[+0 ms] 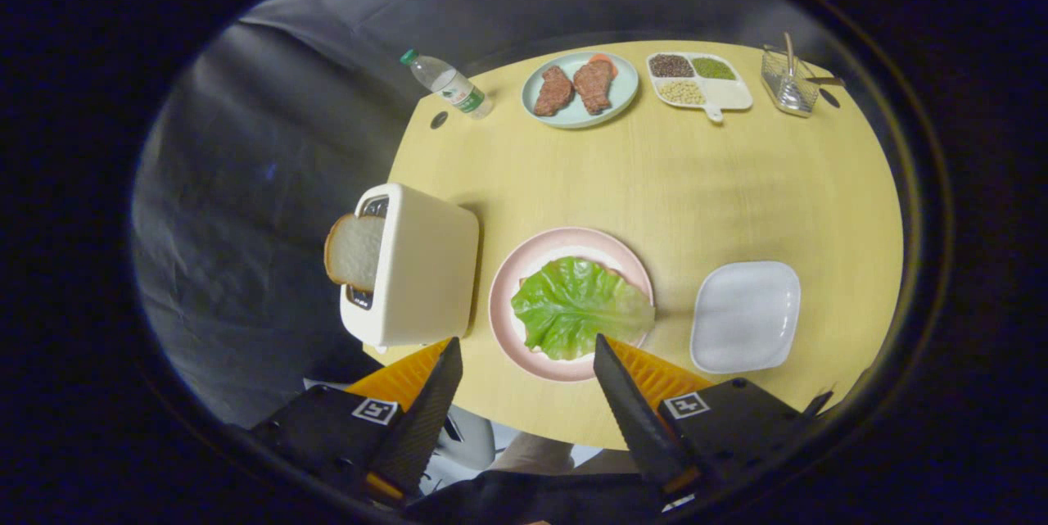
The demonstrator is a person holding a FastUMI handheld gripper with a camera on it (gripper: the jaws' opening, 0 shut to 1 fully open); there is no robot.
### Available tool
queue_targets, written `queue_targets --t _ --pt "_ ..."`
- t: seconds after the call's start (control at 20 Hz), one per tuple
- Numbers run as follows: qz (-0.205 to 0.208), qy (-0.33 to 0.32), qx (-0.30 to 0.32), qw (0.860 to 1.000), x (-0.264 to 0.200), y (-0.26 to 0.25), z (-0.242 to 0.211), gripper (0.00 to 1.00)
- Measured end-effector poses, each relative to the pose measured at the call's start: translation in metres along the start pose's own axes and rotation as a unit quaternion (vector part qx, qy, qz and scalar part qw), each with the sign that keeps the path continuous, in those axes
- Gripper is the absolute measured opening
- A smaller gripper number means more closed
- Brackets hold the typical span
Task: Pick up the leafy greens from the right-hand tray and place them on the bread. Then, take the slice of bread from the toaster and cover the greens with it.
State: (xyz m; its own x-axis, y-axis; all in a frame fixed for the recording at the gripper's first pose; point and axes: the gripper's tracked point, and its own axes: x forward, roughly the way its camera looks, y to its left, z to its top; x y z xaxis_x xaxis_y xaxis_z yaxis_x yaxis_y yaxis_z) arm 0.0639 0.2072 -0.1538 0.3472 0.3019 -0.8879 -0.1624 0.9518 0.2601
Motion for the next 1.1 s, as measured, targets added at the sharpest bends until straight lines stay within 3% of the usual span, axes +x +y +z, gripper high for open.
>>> queue_targets --t 0.25,0.65,0.9,1.1 --pt "-0.002 0.032 0.027 0.999 0.0 0.061 -0.002 1.0" --pt "0.023 0.03 0.042 0.998 -0.018 0.175 0.04 1.0" --pt "0.028 0.041 0.024 0.998 0.018 0.23 0.045 1.0" --pt "0.007 0.064 0.014 0.998 0.062 0.24 0.04 0.99"
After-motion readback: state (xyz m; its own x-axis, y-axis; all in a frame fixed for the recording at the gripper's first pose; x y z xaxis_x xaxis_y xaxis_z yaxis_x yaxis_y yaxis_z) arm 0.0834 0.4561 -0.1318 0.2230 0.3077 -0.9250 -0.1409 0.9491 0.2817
